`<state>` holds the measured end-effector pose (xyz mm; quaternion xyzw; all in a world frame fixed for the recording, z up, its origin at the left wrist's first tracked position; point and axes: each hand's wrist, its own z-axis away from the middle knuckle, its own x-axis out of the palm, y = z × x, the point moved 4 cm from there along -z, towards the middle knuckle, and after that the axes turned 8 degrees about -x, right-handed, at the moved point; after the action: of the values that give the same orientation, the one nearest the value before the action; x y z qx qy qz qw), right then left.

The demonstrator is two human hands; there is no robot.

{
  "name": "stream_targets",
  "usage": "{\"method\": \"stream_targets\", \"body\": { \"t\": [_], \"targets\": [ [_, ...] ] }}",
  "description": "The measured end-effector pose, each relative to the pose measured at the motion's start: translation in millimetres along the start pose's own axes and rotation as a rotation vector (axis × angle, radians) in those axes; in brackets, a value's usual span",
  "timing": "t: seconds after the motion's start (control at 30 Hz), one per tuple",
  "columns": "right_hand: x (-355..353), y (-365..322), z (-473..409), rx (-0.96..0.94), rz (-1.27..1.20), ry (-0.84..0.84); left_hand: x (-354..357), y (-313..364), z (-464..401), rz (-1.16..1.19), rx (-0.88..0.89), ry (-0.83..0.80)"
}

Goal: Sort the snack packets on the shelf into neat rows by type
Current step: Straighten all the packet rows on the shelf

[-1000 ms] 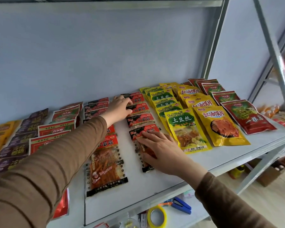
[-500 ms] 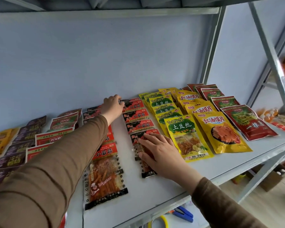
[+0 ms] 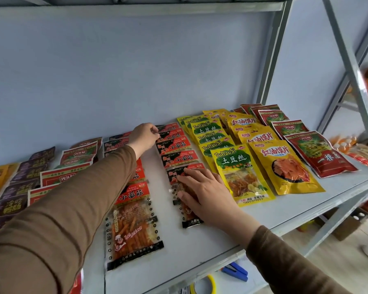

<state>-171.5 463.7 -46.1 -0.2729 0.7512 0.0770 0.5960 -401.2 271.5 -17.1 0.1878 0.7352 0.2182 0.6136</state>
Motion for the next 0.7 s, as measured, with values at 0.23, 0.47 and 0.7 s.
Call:
{"method": "stream_targets", "body": {
  "t": [0.23,0.47,0.7],
  "targets": [
    [-1,-5,-1,-0.071,0.01,-0.031,-7,5,8,0.101,0.021,-0.02],
    [-36,17,21,0.028,0.042,0.191,-15,40,35,-0.051,0.223,0.123],
    [-63,79,41,0.123,0.163,0.18,7,101,64,-0.002,0.359,0.117]
  ]
}}
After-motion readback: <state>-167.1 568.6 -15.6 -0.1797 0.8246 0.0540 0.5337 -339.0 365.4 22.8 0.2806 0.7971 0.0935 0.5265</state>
